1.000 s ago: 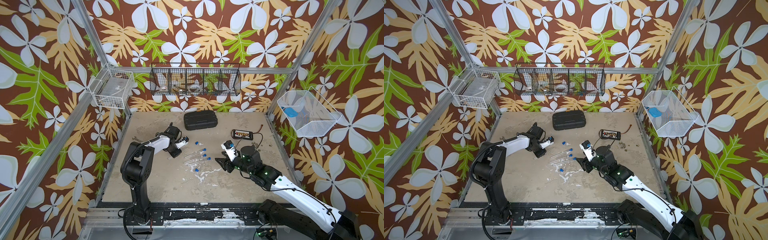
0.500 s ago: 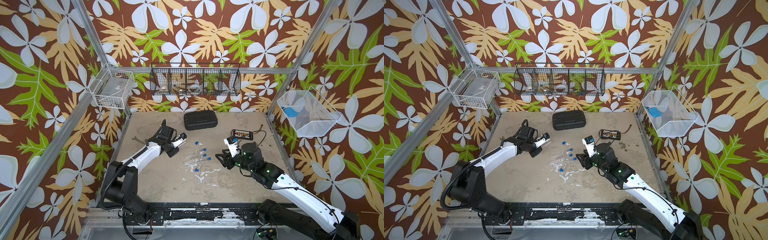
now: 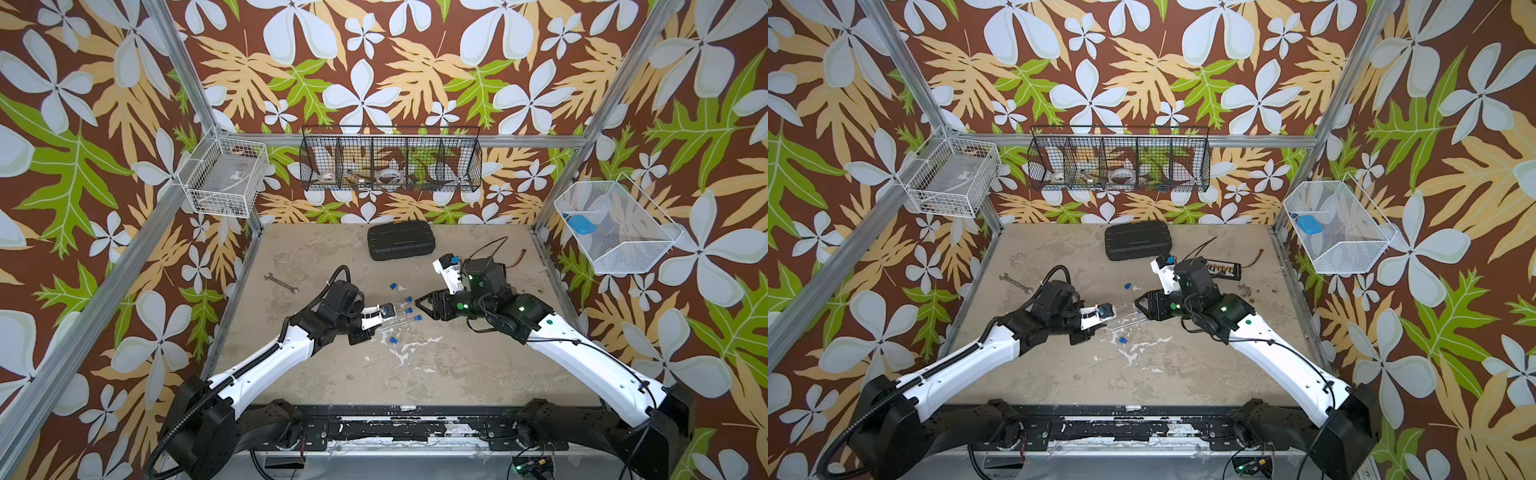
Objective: Insert stoppers into test tubes
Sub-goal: Pick up the test tube at the center of the board.
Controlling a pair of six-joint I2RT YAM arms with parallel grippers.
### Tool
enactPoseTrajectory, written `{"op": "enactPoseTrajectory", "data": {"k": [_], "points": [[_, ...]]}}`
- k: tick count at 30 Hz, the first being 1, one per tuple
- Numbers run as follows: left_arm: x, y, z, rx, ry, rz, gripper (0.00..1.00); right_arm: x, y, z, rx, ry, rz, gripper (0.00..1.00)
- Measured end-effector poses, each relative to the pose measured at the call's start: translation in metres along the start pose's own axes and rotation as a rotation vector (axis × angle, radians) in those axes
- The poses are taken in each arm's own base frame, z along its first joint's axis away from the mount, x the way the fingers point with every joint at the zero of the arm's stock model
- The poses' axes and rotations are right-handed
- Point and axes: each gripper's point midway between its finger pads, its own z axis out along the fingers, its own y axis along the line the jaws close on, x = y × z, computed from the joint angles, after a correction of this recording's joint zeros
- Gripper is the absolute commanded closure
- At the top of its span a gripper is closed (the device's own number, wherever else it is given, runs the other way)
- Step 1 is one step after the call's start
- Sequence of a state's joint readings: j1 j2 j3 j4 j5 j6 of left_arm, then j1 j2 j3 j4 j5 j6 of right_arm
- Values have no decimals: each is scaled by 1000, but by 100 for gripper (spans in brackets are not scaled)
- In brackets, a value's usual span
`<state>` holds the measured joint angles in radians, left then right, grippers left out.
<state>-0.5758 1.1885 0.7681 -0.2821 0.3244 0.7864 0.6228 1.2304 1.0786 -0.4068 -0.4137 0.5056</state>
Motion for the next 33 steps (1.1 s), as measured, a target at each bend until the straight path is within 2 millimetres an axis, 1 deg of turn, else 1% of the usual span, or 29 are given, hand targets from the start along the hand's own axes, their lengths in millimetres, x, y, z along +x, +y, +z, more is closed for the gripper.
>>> {"op": "enactPoseTrajectory", "data": {"k": [3, 6, 12, 16, 21, 27, 33], "points": [[-6, -6, -2, 8, -36, 15, 96, 6, 4, 11, -35, 63, 31, 43], [-11, -7, -4, 7, -62, 28, 96, 13, 6, 19, -60, 122, 52, 44], [-17, -5, -4, 0, -90, 31, 95, 29, 8, 37, -115, 234, 91, 49], [-20, -4, -5, -7, -107, 16, 95, 37, 9, 45, -137, 285, 108, 53], [-21, -3, -5, -10, -114, 18, 95, 46, 16, 54, -166, 333, 114, 61], [-22, -3, -6, -14, -118, 20, 95, 47, 18, 59, -184, 343, 119, 68], [-22, -3, -6, -15, -120, 21, 95, 45, 19, 61, -189, 339, 120, 73]]}}
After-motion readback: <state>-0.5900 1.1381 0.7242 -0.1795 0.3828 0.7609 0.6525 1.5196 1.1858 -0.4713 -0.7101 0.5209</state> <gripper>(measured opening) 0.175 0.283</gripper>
